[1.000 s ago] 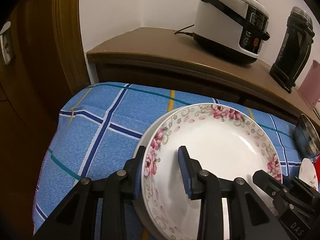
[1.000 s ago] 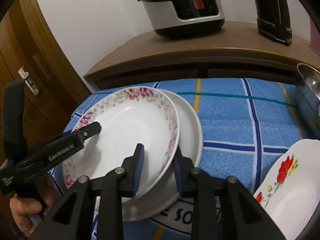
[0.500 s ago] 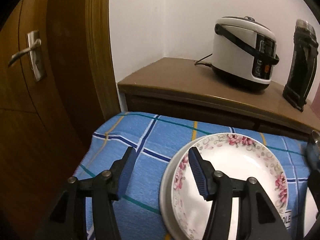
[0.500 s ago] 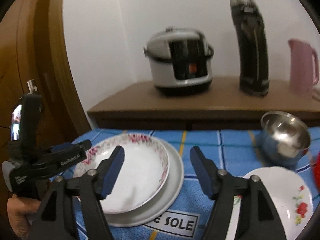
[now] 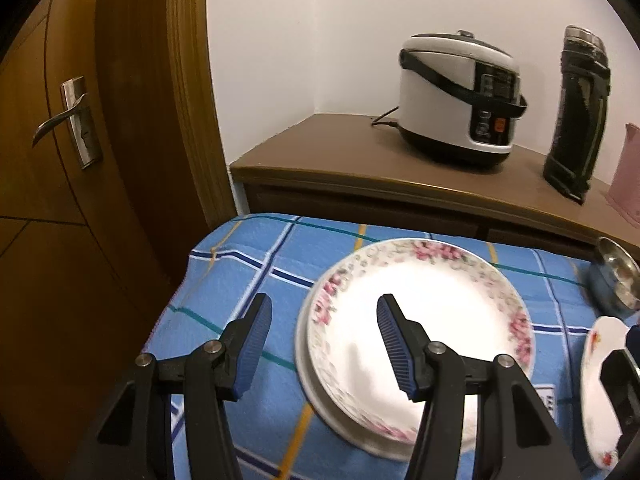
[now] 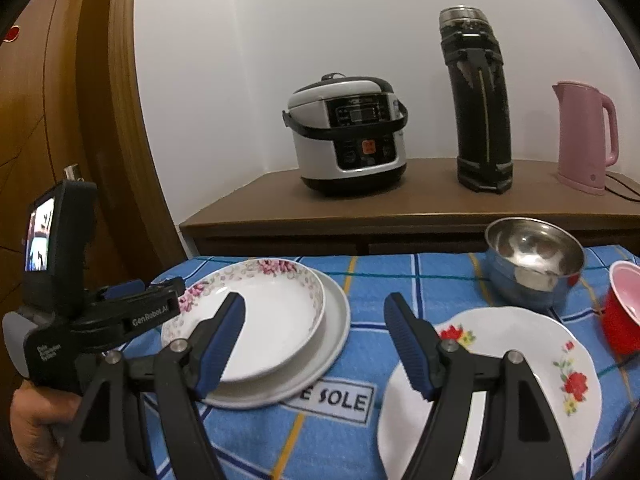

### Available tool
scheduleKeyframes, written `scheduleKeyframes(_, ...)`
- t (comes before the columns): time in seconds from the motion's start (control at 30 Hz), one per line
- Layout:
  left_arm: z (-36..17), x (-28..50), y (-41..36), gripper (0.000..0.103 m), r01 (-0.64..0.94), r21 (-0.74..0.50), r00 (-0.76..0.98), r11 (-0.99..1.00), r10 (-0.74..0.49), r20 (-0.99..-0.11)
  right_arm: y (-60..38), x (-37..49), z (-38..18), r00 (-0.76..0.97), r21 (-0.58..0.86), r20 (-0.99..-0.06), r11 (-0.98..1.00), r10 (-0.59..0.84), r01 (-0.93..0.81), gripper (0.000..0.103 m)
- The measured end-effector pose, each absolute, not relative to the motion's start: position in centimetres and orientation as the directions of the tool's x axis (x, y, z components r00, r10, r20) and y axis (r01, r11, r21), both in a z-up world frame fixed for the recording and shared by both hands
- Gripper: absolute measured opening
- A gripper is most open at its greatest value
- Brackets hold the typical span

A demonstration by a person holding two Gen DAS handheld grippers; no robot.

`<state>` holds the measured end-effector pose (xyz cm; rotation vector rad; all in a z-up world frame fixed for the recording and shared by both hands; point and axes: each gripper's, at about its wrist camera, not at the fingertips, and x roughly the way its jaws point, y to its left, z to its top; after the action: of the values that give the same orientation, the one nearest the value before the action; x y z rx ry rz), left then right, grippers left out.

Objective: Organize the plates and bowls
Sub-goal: 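Lower the pink-floral plate onto the large white plate and open the right gripper, then move the right gripper to the red-floral white plate and grasp its rim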

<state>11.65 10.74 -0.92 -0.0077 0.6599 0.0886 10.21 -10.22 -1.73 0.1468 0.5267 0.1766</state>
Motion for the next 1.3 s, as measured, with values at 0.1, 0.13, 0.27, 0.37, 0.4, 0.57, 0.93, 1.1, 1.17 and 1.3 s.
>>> scheduleKeyframes(0.1,-0.6,10.7,9.9,0.058,-0.073,0.019,0.784,0.997,0.069,-0.617,-11.0,9.4,-1.8,0.843,0.201,-0.496,0.972,0.209,-0.123,0.073)
scheduleKeyframes(0.13,-0.6,10.4,9.6,0.058,-0.067,0.016,0.783,0.998,0.063,-0.619,-11.3,9.1,-1.8,0.841,0.204,-0.499,0.972,0.209,-0.12,0.073)
scheduleKeyframes(0.27,-0.3,9.3,8.0,0.058,-0.042,0.025,0.781,0.999,0.049,-0.623,-12.6,7.7,-1.7,0.843,0.207,-0.499,0.972,0.199,-0.107,0.073)
scheduleKeyframes(0.37,-0.1,8.4,6.9,0.058,-0.021,0.02,0.779,1.0,0.029,-0.626,-13.6,6.8,-1.5,0.843,0.22,-0.5,0.971,0.197,-0.097,0.074)
scheduleKeyframes(0.4,-0.1,8.1,6.5,0.058,-0.014,0.022,0.779,1.0,0.024,-0.626,-14.0,6.5,-1.4,0.842,0.229,-0.501,0.969,0.201,-0.095,0.074)
scheduleKeyframes(0.57,0.0,6.5,4.8,0.058,0.013,0.03,0.776,0.999,0.009,-0.631,-16.2,4.3,-1.2,0.843,0.244,-0.504,0.967,0.187,-0.068,0.074)
scheduleKeyframes(0.93,-0.2,4.5,1.1,0.057,0.109,0.006,0.751,0.994,-0.079,-0.656,-21.3,1.0,-2.2,0.823,0.294,-0.544,0.956,0.164,0.004,0.074)
scheduleKeyframes(1.1,-0.9,4.3,-0.8,0.057,0.159,-0.021,0.719,0.987,-0.131,-0.683,-23.3,-0.1,-2.7,0.814,0.297,-0.563,0.954,0.143,0.037,0.073)
scheduleKeyframes(1.17,-1.2,4.4,-1.5,0.057,0.179,-0.039,0.702,0.983,-0.156,-0.695,-23.9,-0.4,-2.8,0.813,0.301,-0.567,0.952,0.136,0.05,0.073)
scheduleKeyframes(1.3,-1.8,4.6,-2.6,0.057,0.209,-0.074,0.671,0.975,-0.199,-0.715,-25.3,-0.4,-3.1,0.806,0.304,-0.58,0.949,0.119,0.078,0.067)
